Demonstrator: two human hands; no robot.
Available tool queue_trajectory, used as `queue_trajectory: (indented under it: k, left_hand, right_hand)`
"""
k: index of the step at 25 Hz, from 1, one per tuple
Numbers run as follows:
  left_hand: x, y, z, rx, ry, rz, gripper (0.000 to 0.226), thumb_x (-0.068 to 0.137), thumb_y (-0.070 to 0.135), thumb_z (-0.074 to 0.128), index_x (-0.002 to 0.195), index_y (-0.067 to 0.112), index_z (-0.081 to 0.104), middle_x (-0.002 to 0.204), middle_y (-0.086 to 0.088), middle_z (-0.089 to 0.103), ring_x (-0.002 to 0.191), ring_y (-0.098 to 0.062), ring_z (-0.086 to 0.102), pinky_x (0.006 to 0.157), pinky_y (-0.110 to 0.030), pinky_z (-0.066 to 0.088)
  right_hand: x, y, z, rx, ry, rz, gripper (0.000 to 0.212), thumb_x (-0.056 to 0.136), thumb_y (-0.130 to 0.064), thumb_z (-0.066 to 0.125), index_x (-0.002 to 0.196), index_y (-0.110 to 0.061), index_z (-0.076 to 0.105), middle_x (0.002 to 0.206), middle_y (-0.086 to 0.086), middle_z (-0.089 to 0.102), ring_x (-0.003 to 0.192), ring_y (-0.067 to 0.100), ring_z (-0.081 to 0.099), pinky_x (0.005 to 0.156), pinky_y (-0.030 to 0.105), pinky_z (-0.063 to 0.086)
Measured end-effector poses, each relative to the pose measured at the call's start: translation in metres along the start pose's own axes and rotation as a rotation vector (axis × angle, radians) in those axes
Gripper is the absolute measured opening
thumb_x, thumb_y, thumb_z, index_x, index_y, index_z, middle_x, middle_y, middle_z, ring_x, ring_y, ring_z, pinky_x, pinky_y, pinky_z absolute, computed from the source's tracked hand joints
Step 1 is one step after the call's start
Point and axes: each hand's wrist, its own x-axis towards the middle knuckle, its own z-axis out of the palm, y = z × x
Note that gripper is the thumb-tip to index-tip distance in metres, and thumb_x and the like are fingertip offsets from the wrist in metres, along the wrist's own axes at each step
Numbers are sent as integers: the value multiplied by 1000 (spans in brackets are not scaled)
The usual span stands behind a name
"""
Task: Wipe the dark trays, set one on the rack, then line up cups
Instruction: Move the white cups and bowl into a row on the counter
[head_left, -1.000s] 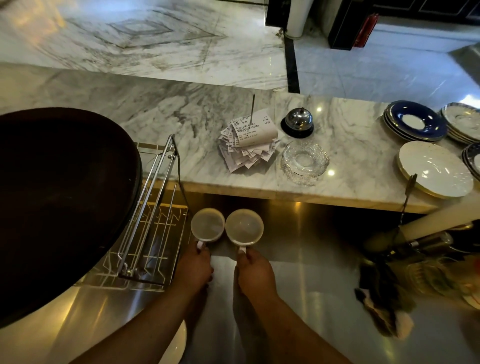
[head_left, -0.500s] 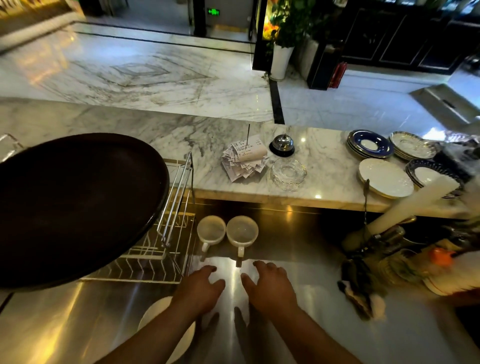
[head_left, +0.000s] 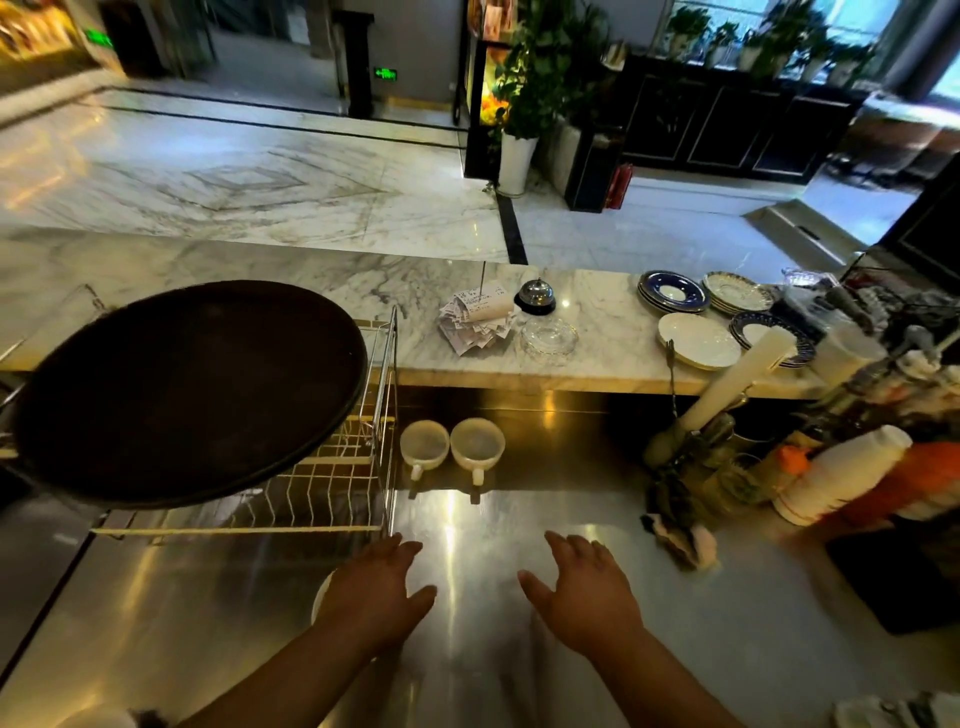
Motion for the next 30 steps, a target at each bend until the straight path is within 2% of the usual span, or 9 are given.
queue_trajectory:
  k: [4, 10, 14, 18, 20, 23, 25, 27, 30]
  left_hand:
    - [-35, -19, -3, 6, 65, -59, 74, 86, 69, 51, 153, 39, 37, 160, 8, 43, 143, -20, 43, 116, -37, 40]
    - [-105, -62, 3, -5, 146, -305, 72, 85, 67, 47, 149, 35, 41, 154, 2, 51, 136, -24, 51, 109, -39, 46]
    - [-147, -108, -2, -26, 218, -437, 72, 87, 64, 50, 152, 36, 38, 163, 5, 38, 146, -24, 40, 113, -43, 43]
    - [-176, -171, -12, -122, 303, -588, 70, 88, 58, 56, 151, 30, 41, 160, 2, 42, 142, -27, 44, 112, -42, 43]
    - [-188, -204, -14, -154, 294, -654, 72, 87, 56, 58, 150, 27, 41, 157, 0, 45, 139, -28, 47, 111, -42, 44]
    - [-207, -248, -13, -218, 239, -733, 68, 85, 49, 62, 145, 22, 48, 147, -6, 56, 131, -30, 54, 108, -41, 46]
    - [-216, -272, -10, -275, 192, -798, 57, 84, 47, 61, 137, 25, 56, 133, -8, 66, 122, -29, 61, 102, -39, 50]
    - [-224, -290, -4, -363, 81, -823, 44, 88, 48, 60, 127, 29, 59, 117, -6, 74, 110, -25, 67, 92, -36, 53]
    - [-228, -300, 7, -554, 12, -775, 28, 95, 41, 59, 119, 28, 63, 105, -1, 76, 95, -19, 69, 80, -33, 51]
  right_hand:
    - [-22, 0, 8, 35, -16, -56, 84, 84, -81, 33, 155, -36, 28, 161, 0, 36, 148, 29, 29, 116, 47, 33]
    - [-35, -26, 49, 42, -128, -218, 83, 80, -81, 31, 152, -38, 32, 154, -1, 43, 138, 27, 40, 106, 46, 43]
    - [-42, -60, 81, 75, -267, -208, 82, 82, -80, 40, 152, -39, 30, 154, -1, 44, 138, 28, 42, 106, 47, 44]
    - [-35, -109, 97, 105, -329, -182, 72, 88, -71, 50, 148, -34, 38, 147, 0, 53, 127, 25, 53, 102, 43, 47]
    - [-28, -131, 105, 206, -333, -142, 65, 92, -64, 54, 144, -27, 44, 140, 4, 59, 119, 25, 59, 100, 42, 50]
    - [-15, -159, 120, 344, -359, -7, 69, 94, -56, 58, 147, -14, 39, 141, 14, 56, 122, 34, 58, 99, 46, 49]
    - [-8, -172, 127, 437, -378, 163, 67, 96, -48, 61, 146, -10, 38, 132, 19, 58, 110, 38, 61, 80, 45, 56]
    - [-2, -180, 132, 493, -369, 310, 59, 98, -39, 61, 142, -8, 39, 111, 20, 62, 90, 36, 65, 56, 40, 55]
    - [9, -183, 141, 535, -341, 426, 46, 98, -26, 60, 135, -4, 42, 92, 22, 64, 73, 35, 68, 46, 36, 53]
